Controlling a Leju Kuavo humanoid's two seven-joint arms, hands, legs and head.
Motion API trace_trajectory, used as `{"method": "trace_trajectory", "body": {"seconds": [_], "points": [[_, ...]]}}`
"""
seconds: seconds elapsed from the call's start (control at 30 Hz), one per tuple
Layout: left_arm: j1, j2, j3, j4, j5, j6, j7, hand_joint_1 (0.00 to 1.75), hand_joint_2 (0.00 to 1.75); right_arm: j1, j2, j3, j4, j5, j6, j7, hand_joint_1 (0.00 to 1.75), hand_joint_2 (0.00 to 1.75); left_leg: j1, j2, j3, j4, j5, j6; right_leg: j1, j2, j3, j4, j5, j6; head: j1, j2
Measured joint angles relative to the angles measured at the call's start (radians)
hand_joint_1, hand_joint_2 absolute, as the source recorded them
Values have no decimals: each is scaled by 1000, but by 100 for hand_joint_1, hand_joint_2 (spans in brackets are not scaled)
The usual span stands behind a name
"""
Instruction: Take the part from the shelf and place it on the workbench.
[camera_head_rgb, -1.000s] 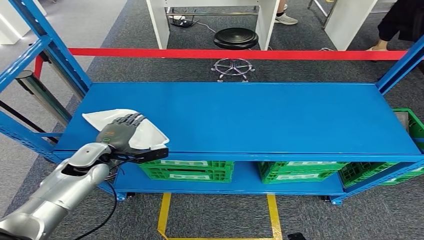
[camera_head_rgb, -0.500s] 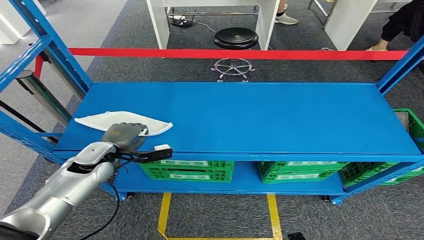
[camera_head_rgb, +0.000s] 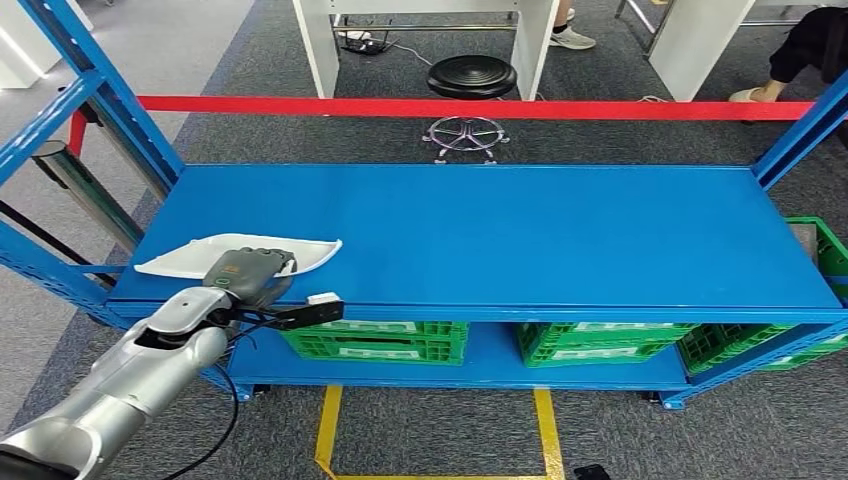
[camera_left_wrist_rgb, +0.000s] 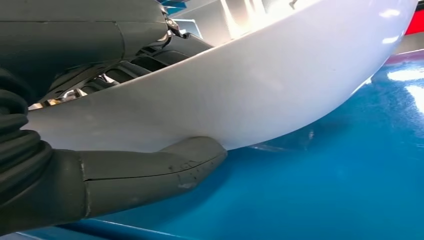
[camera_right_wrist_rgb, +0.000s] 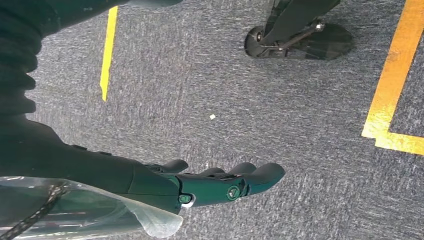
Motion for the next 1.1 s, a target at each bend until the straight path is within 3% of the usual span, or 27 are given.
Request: {"method": "trace_trajectory", "body": {"seconds": [0.17,0.3,0.57,0.77,0.87,0.93,1.0,1.03,1.07,1.1], "points": [[31,1,6,-24,55,42,-52,175,175,2,0,0,0,-12,-3,-8,0,175,0,0,0,0,0,0,0,0,0,0,0,0,0,0],[138,3,20,-166,179,54,-148,175,175,9,0,-1,0,-30,-9,-20,0,175,0,0,0,0,0,0,0,-1,0,0,-1,0,0,0],[282,9,28,-372,282,71,-238,175,175,16,0,-2,0,-47,-16,-19,0,175,-3,0,-1,3,-2,4,-4,0,0,-1,1,3,-1,0],[554,-2,20,-633,314,291,-400,175,175,28,8,-19,0,-70,-39,-20,0,175,-8,2,-10,17,-10,18,-9,3,-3,-3,1,16,0,0],[635,-16,9,-718,339,393,-457,175,175,28,20,-29,0,-87,-64,-27,0,175,-5,7,-2,-4,1,38,-9,-3,-4,-4,-5,27,0,0],[667,-23,1,-752,345,415,-470,175,175,28,22,-35,0,-91,-70,-29,0,175,-4,12,4,-21,12,50,-6,-14,-37,61,-51,24,3,0],[689,-29,-5,-772,358,423,-482,175,175,27,25,-41,0,-97,-62,-33,0,175,-8,14,1,-22,15,55,-1,-17,-95,187,-115,20,4,0],[699,-30,-8,-778,373,431,-497,175,175,27,27,-45,0,-103,-48,-38,0,175,-9,15,0,-20,17,55,1,-17,-114,231,-129,19,4,0],[709,-32,-11,-784,399,444,-519,175,175,28,28,-49,1,-111,-29,-44,0,175,-11,16,-2,-18,16,55,2,-17,-118,244,-123,19,4,0],[718,-35,-17,-788,437,461,-548,175,175,28,29,-54,1,-121,-8,-50,0,175,-11,17,-3,-15,16,54,3,-18,-103,219,-98,19,4,0]]}}
